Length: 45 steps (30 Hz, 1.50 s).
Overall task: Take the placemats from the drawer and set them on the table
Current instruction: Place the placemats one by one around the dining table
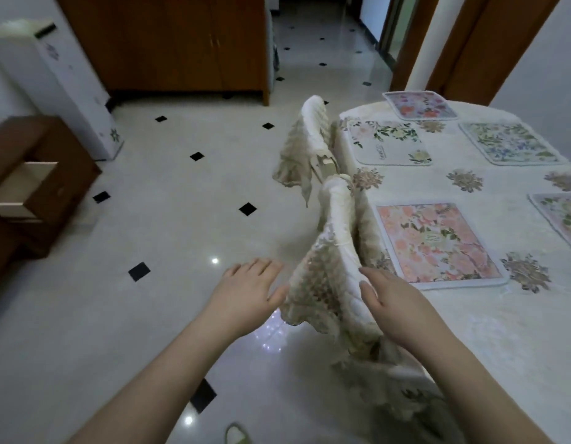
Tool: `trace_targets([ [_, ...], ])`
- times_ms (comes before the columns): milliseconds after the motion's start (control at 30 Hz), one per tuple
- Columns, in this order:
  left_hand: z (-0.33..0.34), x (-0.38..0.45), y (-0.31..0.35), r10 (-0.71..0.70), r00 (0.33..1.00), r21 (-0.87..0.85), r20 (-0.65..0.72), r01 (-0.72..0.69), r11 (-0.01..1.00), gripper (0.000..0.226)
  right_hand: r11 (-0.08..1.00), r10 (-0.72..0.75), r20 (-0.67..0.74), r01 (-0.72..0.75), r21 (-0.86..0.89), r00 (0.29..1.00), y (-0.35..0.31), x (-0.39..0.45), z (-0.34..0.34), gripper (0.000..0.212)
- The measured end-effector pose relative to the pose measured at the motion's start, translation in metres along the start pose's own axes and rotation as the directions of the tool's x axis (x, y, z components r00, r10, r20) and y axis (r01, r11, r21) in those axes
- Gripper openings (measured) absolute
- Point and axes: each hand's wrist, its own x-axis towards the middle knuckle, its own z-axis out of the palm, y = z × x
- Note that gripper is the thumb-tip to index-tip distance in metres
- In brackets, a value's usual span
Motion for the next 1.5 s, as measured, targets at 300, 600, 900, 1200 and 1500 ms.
trace_targets([
  [300,-0.015,-0.058,-0.158,-0.177,0.984,0.034,0.013,0.176,0.984,0.099,0.982,-0.136,0.036,0.14,-0.128,0.99,-0.15,0.067,0.071,0.052],
  [600,-0.017,-0.054,-0.217,-0.147,0.962,0.146,-0.228,0.183,0.972,0.065,0.944,-0.25,0.023,0.249,-0.217,0.968,-0.227,0.105,0.086,0.069],
  [900,-0.031,0.028,-0.222,-0.146,0.949,0.131,-0.281,0.189,0.973,0.063,0.961,-0.243,-0.151,0.216,-0.172,0.958,-0.224,0.177,0.07,0.056],
  [1200,-0.062,0.136,-0.242,-0.162,0.946,0.157,-0.28,0.212,0.965,0.06,0.963,-0.242,-0.217,0.208,-0.171,0.946,-0.178,0.277,0.051,0.059],
  [1500,-0.082,0.218,-0.271,-0.243,0.885,0.113,-0.397,0.31,0.944,0.057,0.954,-0.284,-0.213,0.254,-0.156,0.935,-0.193,0.379,0.041,0.053],
])
